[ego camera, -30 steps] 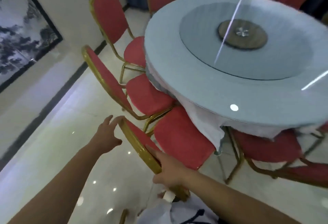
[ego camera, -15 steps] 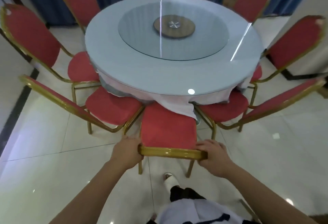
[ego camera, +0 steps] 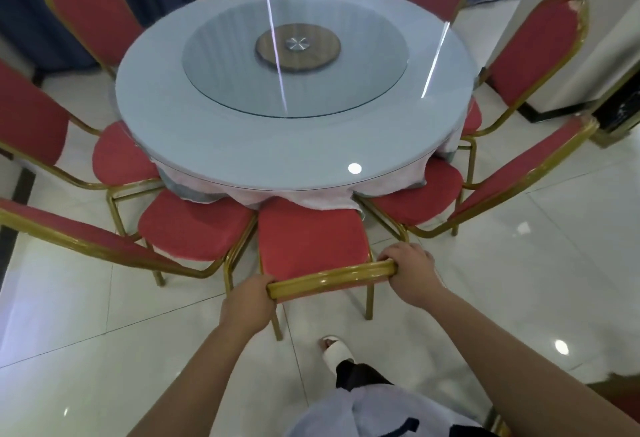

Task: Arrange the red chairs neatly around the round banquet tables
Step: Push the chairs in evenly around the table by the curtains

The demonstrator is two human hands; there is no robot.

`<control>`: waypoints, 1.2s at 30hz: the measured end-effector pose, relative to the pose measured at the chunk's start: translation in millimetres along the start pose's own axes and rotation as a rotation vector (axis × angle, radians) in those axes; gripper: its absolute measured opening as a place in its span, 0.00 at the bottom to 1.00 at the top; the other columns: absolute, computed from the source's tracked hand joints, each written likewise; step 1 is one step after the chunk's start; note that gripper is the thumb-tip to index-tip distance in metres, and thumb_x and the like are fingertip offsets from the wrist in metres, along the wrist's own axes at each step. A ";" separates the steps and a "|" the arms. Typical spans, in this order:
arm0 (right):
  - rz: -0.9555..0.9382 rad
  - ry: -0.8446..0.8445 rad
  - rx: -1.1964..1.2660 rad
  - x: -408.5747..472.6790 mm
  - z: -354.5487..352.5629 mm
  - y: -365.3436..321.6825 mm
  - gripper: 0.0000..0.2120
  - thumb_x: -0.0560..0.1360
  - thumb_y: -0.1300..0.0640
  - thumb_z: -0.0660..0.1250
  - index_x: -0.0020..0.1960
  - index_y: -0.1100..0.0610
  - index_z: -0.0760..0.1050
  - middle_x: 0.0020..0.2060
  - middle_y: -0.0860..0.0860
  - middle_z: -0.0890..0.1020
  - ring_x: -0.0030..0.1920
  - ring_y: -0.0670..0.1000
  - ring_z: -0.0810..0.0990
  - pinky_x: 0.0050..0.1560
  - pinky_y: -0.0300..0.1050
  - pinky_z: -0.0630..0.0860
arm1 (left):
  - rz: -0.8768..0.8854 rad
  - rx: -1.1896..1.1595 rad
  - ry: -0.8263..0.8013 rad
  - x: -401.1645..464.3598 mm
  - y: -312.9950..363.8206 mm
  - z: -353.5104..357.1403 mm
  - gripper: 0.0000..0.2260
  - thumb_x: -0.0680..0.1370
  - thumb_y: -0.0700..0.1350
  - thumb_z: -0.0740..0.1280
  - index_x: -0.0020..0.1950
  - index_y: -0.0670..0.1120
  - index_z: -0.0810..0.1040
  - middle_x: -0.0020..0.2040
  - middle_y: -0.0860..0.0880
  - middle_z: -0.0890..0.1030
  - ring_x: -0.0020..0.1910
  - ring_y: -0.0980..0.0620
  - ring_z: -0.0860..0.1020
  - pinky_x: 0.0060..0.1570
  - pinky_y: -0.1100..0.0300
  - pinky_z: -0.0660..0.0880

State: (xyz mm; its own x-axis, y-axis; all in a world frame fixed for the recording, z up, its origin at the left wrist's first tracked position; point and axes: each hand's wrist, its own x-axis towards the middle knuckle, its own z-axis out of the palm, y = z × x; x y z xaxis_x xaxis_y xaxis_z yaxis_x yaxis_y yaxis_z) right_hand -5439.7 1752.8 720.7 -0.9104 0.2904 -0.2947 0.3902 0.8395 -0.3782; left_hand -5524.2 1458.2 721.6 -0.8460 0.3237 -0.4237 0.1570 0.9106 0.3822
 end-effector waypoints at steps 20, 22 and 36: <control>-0.044 -0.037 0.006 21.4 -3.3 0.6 0.16 0.71 0.64 0.62 0.46 0.43 0.78 0.38 0.38 0.70 0.51 0.48 0.71 0.64 0.50 0.61 | -0.027 0.152 0.001 14.7 5.9 -11.0 0.21 0.75 0.39 0.61 0.59 0.61 0.80 0.45 0.57 0.81 0.42 0.55 0.79 0.41 0.63 0.76; -0.039 -0.035 -0.004 19.5 -0.8 2.5 0.16 0.71 0.63 0.64 0.47 0.43 0.79 0.38 0.37 0.69 0.52 0.47 0.71 0.64 0.48 0.60 | -0.042 0.167 0.013 10.5 4.8 -7.9 0.19 0.76 0.41 0.61 0.59 0.61 0.79 0.44 0.58 0.81 0.41 0.56 0.78 0.39 0.65 0.74; -0.046 -0.067 0.006 63.9 -17.6 -22.4 0.16 0.72 0.63 0.63 0.51 0.45 0.79 0.45 0.44 0.76 0.52 0.50 0.70 0.64 0.56 0.64 | -0.108 0.126 0.032 54.1 2.2 -32.7 0.20 0.75 0.41 0.62 0.61 0.60 0.79 0.47 0.57 0.79 0.48 0.51 0.79 0.47 0.56 0.76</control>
State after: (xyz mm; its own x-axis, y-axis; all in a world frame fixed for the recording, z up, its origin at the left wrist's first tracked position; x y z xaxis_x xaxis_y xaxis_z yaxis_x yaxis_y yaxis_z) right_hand -5509.0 1760.6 725.9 -0.9162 0.2196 -0.3351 0.3490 0.8483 -0.3983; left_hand -5586.3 1469.3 726.4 -0.8767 0.2155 -0.4301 0.1252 0.9654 0.2287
